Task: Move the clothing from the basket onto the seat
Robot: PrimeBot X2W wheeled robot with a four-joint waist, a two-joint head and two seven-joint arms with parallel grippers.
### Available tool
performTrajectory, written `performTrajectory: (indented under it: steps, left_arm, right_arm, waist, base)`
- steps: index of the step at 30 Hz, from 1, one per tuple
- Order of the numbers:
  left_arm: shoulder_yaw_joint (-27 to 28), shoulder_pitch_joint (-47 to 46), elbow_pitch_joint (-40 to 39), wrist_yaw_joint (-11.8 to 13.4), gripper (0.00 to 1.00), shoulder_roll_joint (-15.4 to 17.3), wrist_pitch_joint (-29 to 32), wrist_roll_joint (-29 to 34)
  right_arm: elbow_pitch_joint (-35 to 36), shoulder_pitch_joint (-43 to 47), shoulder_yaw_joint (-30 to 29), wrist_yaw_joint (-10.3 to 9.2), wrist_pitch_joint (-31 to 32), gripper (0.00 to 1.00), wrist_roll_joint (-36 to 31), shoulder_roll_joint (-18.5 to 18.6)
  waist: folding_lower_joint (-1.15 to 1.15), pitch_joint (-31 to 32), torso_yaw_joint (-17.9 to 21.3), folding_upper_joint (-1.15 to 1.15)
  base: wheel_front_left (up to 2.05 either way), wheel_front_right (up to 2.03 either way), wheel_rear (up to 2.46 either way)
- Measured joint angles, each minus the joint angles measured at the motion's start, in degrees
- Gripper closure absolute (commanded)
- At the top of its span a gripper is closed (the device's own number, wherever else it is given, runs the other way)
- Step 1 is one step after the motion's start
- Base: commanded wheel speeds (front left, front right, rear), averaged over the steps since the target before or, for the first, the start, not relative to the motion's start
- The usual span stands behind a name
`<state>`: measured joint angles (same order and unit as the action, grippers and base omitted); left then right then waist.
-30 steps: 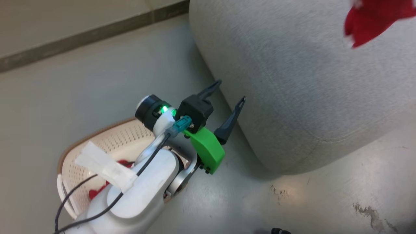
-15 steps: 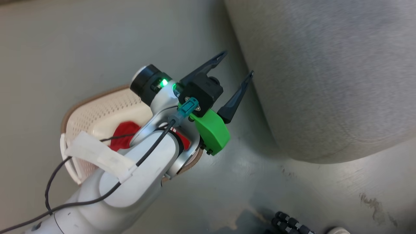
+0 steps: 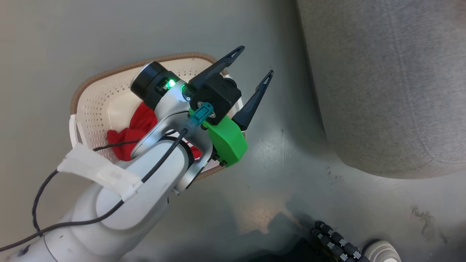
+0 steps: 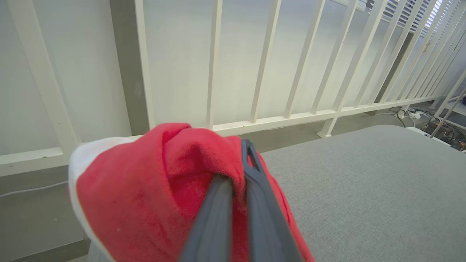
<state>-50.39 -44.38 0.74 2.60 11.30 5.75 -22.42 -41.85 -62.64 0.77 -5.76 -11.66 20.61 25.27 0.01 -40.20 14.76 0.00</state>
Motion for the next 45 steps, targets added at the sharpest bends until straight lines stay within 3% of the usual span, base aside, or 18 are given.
performTrajectory:
  steps: [15, 17, 18, 20, 26, 35, 45]
  left_arm:
    - [0.42, -0.15, -1.10, 0.02, 0.00, 1.31, 0.51, 0.02]
    - [0.48, -0.15, -1.10, 0.02, 0.00, 1.63, 0.47, 0.02]
    - [0.60, -0.15, -1.12, 0.02, 0.00, 1.76, 0.40, 0.02]
    - [1.02, -0.15, -1.25, 0.04, 0.00, 1.98, 0.25, 0.01]
    - [2.35, -0.15, -1.27, 0.52, 0.00, 2.68, -0.41, -0.03]
    - [3.65, 0.73, -0.40, 0.52, 0.00, 2.68, -3.22, -1.13]
    - [6.09, 4.03, 2.63, 0.53, 0.00, 2.47, -8.59, -3.75]
  right_arm:
    - [-8.53, 2.97, 3.39, -0.03, -1.11, 1.00, -0.58, -6.21]
    - [-9.04, 3.05, 3.81, 0.23, -1.49, 0.64, -0.59, -6.86]
    - [-9.17, 3.05, 4.01, 0.74, -1.51, 0.53, -0.59, -7.12]
    - [-9.38, 3.05, 4.45, 1.36, -1.69, 0.00, -0.59, -7.56]
    - [-9.40, 3.37, 4.97, 3.32, -2.26, 0.00, -0.48, -10.02]
    - [-8.67, 7.58, 5.54, 4.76, -2.76, 0.00, -1.69, -9.40]
    - [0.46, 13.30, 5.02, 5.79, -2.79, 0.00, -3.93, -7.66]
  waist:
    - [0.00, -2.38, -0.90, 0.00]
    - [0.00, -2.28, -0.74, 0.00]
    - [0.00, -2.21, -0.63, 0.00]
    - [0.00, -2.10, -0.32, 0.00]
    - [0.00, -1.72, 1.33, 0.00]
    - [-0.01, 0.73, 3.73, 0.00]
    - [-0.01, 6.37, 4.58, 0.00]
  base:
    - [0.00, 0.00, 0.00]
    - [0.00, 0.00, 0.00]
    - [0.00, 0.00, 0.00]
    - [0.00, 0.00, 0.00]
    - [0.00, 0.00, 0.00]
    - [0.00, 0.00, 0.00]
    - [0.00, 0.00, 0.00]
